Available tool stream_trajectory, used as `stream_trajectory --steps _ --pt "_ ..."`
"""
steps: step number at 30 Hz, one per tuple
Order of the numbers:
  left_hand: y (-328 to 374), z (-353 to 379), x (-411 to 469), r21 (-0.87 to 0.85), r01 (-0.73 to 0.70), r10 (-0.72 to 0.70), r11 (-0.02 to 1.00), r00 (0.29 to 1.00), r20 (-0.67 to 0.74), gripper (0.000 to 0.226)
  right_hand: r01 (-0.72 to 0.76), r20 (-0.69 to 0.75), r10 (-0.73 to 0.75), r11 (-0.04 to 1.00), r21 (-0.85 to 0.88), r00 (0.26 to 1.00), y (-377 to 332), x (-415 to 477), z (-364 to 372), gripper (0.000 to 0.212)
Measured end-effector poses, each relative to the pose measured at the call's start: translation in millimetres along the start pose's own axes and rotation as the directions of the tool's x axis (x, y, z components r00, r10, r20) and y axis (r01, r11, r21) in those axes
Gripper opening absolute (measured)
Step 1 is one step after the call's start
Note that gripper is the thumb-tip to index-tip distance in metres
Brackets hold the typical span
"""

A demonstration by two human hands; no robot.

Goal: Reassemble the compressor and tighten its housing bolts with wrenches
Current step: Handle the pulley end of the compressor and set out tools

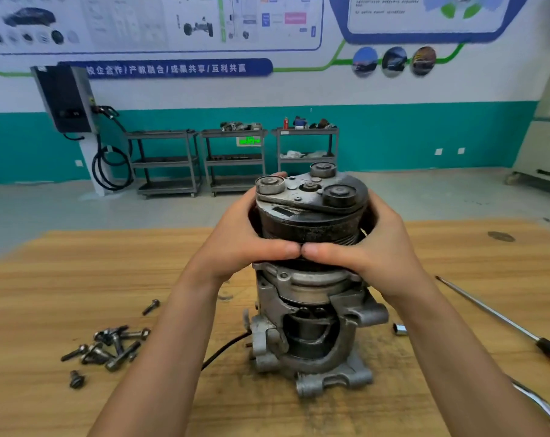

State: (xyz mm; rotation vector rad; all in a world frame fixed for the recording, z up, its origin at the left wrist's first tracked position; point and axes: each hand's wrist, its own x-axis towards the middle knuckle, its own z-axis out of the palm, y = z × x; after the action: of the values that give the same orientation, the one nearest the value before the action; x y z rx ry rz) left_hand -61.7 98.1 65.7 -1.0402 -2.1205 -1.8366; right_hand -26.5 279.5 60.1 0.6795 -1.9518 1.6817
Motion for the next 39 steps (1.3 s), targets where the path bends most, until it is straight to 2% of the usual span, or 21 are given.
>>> stream_trajectory --steps 3,7,11,15,17,22,26,29,33,37,39 --pt "-5 -1 1 0.006 0.013 -0.013 1.0 1.0 0.028 0.087 -0.014 -0.031 0.013 1.0 -0.027 0.999 3 -5 2 0.069" --pt "-12 -4 2 -0.011 0.01 -0.009 1.0 0.999 0.05 0.099 -0.021 -0.055 0.017 0.997 -0.076 0.998 4 -9 4 0.076" --pt "-13 -5 4 -0.009 0.001 -0.001 1.0 0.996 0.093 0.099 -0.04 -0.07 0.029 0.986 -0.162 0.997 2 -12 4 0.08" --pt "-11 -8 6 0.014 0.019 -0.021 1.0 0.989 0.147 0.098 -0.134 -0.09 0.114 0.952 -0.274 0.989 3 -15 4 0.099" --pt "-10 -8 7 0.04 0.032 -0.038 0.999 0.988 0.151 0.1 -0.175 -0.079 0.158 0.932 -0.318 0.984 1 -14 4 0.101" --pt "-9 -8 8 0.051 0.098 -0.104 0.994 0.983 0.148 0.093 -0.236 -0.073 0.225 0.932 -0.274 0.972 -6 -7 4 0.101" --pt "-6 -5 1 0.055 0.053 -0.061 0.997 0.985 0.159 0.104 -0.186 -0.089 0.167 0.934 -0.304 0.982 -4 -18 8 0.106" --pt "-4 -4 -2 0.059 0.067 -0.075 0.996 0.985 0.156 0.104 -0.201 -0.067 0.189 0.937 -0.285 0.98 -2 -16 7 0.106" --pt "-13 0 -9 -0.013 0.097 -0.096 0.995 0.994 0.042 0.097 -0.201 -0.04 0.197 0.954 -0.222 0.98 -2 -16 4 0.102" --pt "-28 6 -30 -0.038 0.144 -0.145 0.989 0.989 -0.022 0.106 -0.201 0.021 0.209 0.962 -0.183 0.978 -1 -15 1 0.095" --pt "-36 7 -37 -0.032 0.176 -0.177 0.984 0.982 -0.059 0.083 -0.187 0.111 0.209 0.965 -0.184 0.972 -1 -15 -7 0.083"
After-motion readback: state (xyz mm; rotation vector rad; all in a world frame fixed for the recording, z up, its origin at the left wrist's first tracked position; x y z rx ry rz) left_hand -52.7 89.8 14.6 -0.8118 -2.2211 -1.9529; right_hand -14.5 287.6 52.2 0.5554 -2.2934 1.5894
